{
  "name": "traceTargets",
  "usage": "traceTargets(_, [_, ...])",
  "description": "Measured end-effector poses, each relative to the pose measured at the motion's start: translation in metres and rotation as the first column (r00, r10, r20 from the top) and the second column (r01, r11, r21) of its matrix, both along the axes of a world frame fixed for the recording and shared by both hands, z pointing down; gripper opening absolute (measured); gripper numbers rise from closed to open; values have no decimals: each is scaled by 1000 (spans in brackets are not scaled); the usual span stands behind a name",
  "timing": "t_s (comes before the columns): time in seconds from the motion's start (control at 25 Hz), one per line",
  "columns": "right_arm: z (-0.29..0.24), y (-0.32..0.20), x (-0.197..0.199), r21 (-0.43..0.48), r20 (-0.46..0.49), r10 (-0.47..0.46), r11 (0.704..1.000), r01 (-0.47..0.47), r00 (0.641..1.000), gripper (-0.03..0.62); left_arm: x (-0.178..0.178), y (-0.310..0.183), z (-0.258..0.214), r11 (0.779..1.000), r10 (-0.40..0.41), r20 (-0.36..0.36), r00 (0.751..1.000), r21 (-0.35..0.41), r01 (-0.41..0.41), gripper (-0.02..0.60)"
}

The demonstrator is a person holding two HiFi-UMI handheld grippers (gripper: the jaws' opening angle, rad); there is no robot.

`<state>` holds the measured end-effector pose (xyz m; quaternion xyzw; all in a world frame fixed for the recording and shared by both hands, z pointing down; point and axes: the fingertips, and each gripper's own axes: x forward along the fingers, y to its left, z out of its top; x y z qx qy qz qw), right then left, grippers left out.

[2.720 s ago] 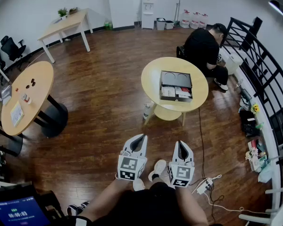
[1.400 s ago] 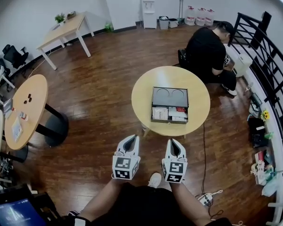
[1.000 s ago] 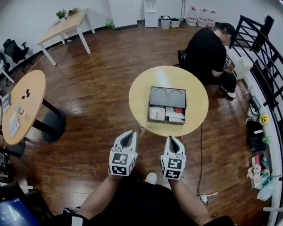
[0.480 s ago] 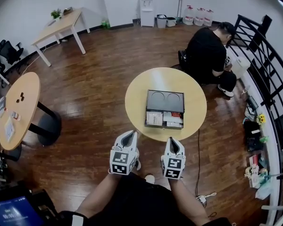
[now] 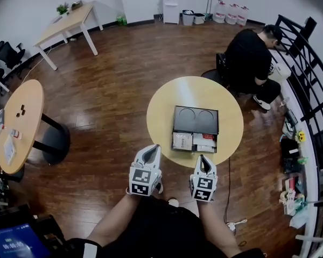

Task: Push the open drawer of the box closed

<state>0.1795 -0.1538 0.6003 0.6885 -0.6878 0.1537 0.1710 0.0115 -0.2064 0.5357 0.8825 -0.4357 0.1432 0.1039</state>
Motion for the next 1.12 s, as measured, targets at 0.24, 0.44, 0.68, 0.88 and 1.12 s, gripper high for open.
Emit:
traceTargets(0.24, [41, -16, 0, -125, 22, -6, 992, 8, 1000, 5, -1, -21, 21, 999, 10, 15, 1000, -42, -10, 0])
traceTargets(0.44, [62, -23, -7, -188, 27, -24, 982, 28, 999, 5, -5, -30, 45, 997, 13, 39, 999, -80, -10, 0])
traceTargets(0.68, [87, -26, -13, -267, 36, -46, 962, 54, 998, 6, -1, -35, 54, 994, 29, 44, 999, -104, -24, 0])
traceTargets(0.88, [112, -29, -11, -328, 58, -8, 944, 27, 998, 43, -3, -37, 64, 993, 32, 54, 998, -119, -26, 0])
traceTargets(1.12, [130, -35, -7, -376, 52, 30, 927, -8, 998, 66, -11, -41, 68, 990, 22, 62, 998, -139, -13, 0])
